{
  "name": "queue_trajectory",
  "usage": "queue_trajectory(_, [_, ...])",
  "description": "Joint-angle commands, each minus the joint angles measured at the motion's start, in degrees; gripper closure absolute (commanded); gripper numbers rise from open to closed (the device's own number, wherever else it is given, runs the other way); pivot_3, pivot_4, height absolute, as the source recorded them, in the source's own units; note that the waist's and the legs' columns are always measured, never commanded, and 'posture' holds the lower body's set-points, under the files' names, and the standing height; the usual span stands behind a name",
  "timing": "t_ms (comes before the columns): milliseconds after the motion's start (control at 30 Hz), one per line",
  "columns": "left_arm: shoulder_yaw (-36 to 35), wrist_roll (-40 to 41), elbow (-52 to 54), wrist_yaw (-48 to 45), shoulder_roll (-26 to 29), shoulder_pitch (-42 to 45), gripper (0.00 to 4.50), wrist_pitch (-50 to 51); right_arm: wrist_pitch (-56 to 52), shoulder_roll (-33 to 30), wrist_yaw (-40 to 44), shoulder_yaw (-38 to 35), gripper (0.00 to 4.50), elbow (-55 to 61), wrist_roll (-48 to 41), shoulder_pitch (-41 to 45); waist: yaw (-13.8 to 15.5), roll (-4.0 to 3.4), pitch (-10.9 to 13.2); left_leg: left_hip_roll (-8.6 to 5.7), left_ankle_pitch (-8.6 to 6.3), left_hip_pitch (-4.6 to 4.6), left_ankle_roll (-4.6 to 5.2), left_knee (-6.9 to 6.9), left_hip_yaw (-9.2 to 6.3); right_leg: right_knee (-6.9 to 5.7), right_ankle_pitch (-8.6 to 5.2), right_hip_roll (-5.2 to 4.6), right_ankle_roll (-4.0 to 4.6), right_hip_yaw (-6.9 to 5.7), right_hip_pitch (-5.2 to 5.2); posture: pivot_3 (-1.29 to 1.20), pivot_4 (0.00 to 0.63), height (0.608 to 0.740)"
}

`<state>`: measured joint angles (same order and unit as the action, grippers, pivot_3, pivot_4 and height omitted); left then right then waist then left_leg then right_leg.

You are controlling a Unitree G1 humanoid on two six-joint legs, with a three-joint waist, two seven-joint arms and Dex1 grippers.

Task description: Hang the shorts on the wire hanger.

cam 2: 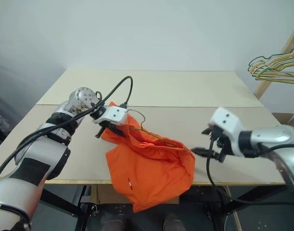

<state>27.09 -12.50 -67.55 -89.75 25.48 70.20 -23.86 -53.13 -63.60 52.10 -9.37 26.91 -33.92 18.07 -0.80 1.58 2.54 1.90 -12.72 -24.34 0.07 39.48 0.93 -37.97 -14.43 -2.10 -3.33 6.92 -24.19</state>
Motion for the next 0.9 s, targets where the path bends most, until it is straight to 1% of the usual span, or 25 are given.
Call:
queue_trajectory(33, [-0.94,-1.25,-0.22,-0.33,-0.04,2.74,4.5,-1.71,-3.22,3.85,-2.67,-0.41,0.02,3.8,-5.32,7.32,-0.42,0.01,0.0,0.02,0.0,0.03,0.0,-0.01,0.0,0.0,0.0,0.02,0.0,0.0,0.01,0.0,0.0,0.74])
queue_trajectory(133, [-1.98,-1.25,-0.83,0.36,-1.14,3.54,4.5,-0.96,-8.25,12.35,-8.18,6.7,0.02,5.08,-6.79,14.18,-0.73,0.01,-0.01,0.06,0.0,0.09,0.0,-0.07,-0.05,-0.02,-0.01,0.11,0.02,0.01,0.03,0.0,0.0,0.74])
queue_trajectory(233, [-2.57,-1.4,-1.16,0.42,-1.49,3.87,4.5,-0.93,-12.21,21.42,-14.57,15.77,0.02,2.17,-3.01,20.16,-0.86,0.01,-0.01,0.06,0.0,0.05,0.0,-0.07,-0.05,-0.04,0.03,0.11,0.1,0.02,-0.01,0.0,0.0,0.74])
queue_trajectory(333, [-2.96,-1.69,-1.23,0.3,-1.46,3.85,4.5,-1.08,-14.92,27.08,-17.48,20.93,0.02,-1.51,-0.99,23.98,-0.78,0.0,-0.01,0.06,0.0,-0.04,0.0,-0.07,-0.05,-0.04,0.04,0.11,0.11,0.02,-0.07,0.0,0.0,0.74])
queue_trajectory(400, [-3.13,-1.71,-1.15,-0.01,-1.24,3.86,4.5,-1.16,-16.19,29.69,-18.61,23.29,0.02,-4.97,0.36,26.48,-0.59,0.0,-0.01,0.04,0.0,-0.08,0.0,-0.06,-0.05,-0.02,0.04,0.07,0.11,-0.01,-0.07,0.0,0.0,0.74])
queue_trajectory(433, [-3.2,-1.72,-1.11,-0.14,-1.14,3.88,4.5,-1.17,-16.73,30.57,-18.94,23.75,0.19,-6.47,0.81,27.48,-0.51,0.0,-0.01,0.02,0.0,-0.09,0.0,-0.05,-0.04,-0.02,0.05,0.05,0.11,-0.01,-0.07,0.0,0.0,0.74])
queue_trajectory(500, [-3.39,-1.79,-1.06,-0.39,-1.02,3.89,4.5,-1.27,-17.23,30.85,-18.55,24.42,0.61,-7.68,1.26,28.51,-0.26,0.0,-0.01,0.02,0.0,-0.07,0.0,-0.02,-0.04,-0.03,0.05,0.04,0.1,-0.02,-0.05,0.0,0.0,0.74])
queue_trajectory(533, [-3.48,-1.85,-1.03,-0.44,-0.98,3.89,4.5,-1.29,-17.25,31.08,-18.28,24.53,0.9,-8.11,1.28,28.83,-0.15,0.0,-0.01,0.02,0.0,-0.08,0.0,-0.02,-0.05,-0.04,0.05,0.03,0.1,-0.04,-0.05,0.0,0.0,0.74])
queue_trajectory(633, [-3.7,-1.98,-0.97,-0.53,-0.94,3.89,4.5,-1.25,-16.61,31.36,-17.48,24.88,2.09,-8.67,1.7,29.16,-0.21,0.0,-0.01,0.03,0.0,-0.07,0.0,-0.02,-0.05,-0.04,0.05,0.04,0.1,-0.04,-0.05,0.0,0.0,0.74])
queue_trajectory(667, [-3.79,-1.97,-0.9,-0.57,-0.88,3.81,4.5,-1.29,-16.29,31.45,-17.34,24.93,2.39,-8.59,1.86,29.0,-0.2,0.0,-0.01,0.03,0.0,-0.07,0.0,-0.02,-0.05,-0.04,0.05,0.04,0.1,-0.04,-0.06,0.03,0.0,0.74])
queue_trajectory(833, [-4.2,-1.79,-0.74,-0.97,-0.58,3.7,4.5,-1.39,-13.78,31.27,-16.39,25.52,4.23,-8.23,3.06,27.94,-0.24,0.0,-0.01,0.03,0.0,-0.06,0.0,-0.02,-0.06,-0.07,0.05,0.05,0.1,-0.05,-0.06,0.03,0.0,0.74])
queue_trajectory(867, [-4.33,-1.68,-0.71,-1.04,-0.54,3.72,4.5,-1.35,-12.9,31.09,-16.11,25.62,4.48,-8.17,3.43,27.63,-0.3,0.0,-0.01,0.03,0.0,-0.06,0.0,-0.03,-0.06,-0.07,0.05,0.05,0.1,-0.05,-0.07,0.03,0.0,0.74])
queue_trajectory(900, [-4.52,-1.47,-0.65,-1.13,-0.49,3.67,4.5,-1.59,-11.99,30.84,-15.75,25.74,4.48,-8.13,3.84,27.33,-0.27,0.0,-0.01,0.04,0.0,-0.06,0.0,-0.03,-0.08,-0.07,0.05,0.06,0.1,-0.05,-0.07,0.03,0.0,0.74])
